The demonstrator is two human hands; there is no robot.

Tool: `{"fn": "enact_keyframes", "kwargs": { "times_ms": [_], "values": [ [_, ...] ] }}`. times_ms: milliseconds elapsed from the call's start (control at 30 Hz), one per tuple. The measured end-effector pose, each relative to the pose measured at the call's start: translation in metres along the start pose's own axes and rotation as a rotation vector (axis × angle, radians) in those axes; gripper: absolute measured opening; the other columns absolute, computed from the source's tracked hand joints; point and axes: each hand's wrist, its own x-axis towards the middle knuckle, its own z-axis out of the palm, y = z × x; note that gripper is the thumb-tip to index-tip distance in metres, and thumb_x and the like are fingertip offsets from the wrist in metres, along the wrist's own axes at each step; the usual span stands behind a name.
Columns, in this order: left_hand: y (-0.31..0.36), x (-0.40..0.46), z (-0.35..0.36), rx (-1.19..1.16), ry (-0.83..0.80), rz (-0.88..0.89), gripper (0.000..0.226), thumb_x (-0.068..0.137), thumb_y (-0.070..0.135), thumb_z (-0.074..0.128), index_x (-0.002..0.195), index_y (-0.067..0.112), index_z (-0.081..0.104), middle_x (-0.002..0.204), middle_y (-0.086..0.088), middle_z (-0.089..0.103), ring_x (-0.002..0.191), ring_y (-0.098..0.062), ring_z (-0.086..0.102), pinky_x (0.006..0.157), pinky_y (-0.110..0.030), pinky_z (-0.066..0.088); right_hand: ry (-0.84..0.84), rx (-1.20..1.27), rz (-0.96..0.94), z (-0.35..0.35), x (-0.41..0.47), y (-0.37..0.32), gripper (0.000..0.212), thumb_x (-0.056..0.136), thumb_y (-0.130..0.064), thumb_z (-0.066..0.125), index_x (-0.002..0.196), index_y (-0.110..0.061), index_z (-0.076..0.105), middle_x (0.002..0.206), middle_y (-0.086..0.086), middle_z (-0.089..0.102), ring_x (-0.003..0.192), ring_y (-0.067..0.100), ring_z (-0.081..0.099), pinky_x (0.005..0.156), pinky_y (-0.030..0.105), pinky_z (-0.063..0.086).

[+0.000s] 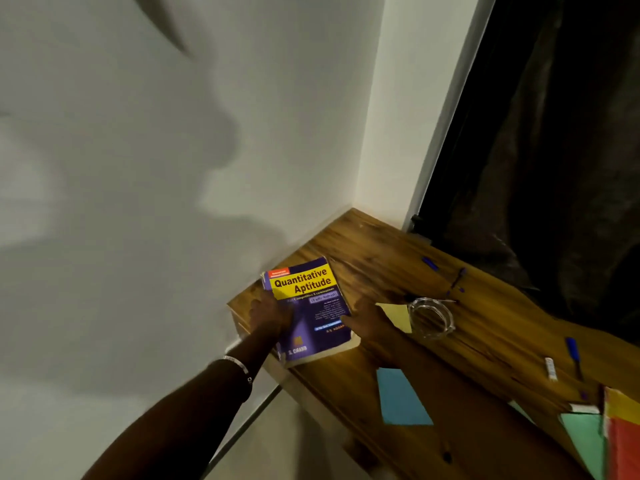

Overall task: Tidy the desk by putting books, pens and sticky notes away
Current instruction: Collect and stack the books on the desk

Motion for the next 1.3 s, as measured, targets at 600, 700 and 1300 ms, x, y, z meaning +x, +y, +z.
{"fn": "enact_keyframes", "kwargs": {
  "times_ms": [600,700,1300],
  "values": [
    [-0.038,0.051,0.010,-1.000,-0.690,-0.152,0.087,0.055,0.019,0.088,0.131,0.001,0.050,0.132,-0.026,0.054,0.120,-0.047,0.052,0.100,-0.065,0.038,-0.125,0.534,0.266,0.020,0.025,-0.010,0.045,0.085,-0.009,0.069,0.127,-0.002,0.052,0.126,0.018,0.061,0.111,0.030,0.061,0.089,0.037,0.049],
    [-0.032,0.044,0.002,-1.095,-0.678,-0.159,0.070,0.066,0.017,0.078,0.129,0.002,0.052,0.127,-0.024,0.058,0.106,-0.040,0.062,0.088,-0.054,0.052,-0.084,0.611,0.268,0.020,0.024,-0.010,0.041,0.084,-0.005,0.069,0.123,-0.001,0.055,0.115,0.015,0.064,0.107,0.030,0.062,0.086,0.036,0.050],
    [0.055,0.011,0.030,-0.981,-0.828,-0.090,0.031,0.090,0.003,0.055,0.121,0.003,0.056,0.110,-0.018,0.068,0.080,-0.029,0.072,0.069,-0.042,0.060,0.251,0.777,0.187,-0.060,-0.023,0.020,0.013,0.084,-0.001,0.059,0.090,-0.011,0.063,0.092,0.010,0.068,0.080,0.019,0.064,0.065,0.029,0.051]
  ]
}}
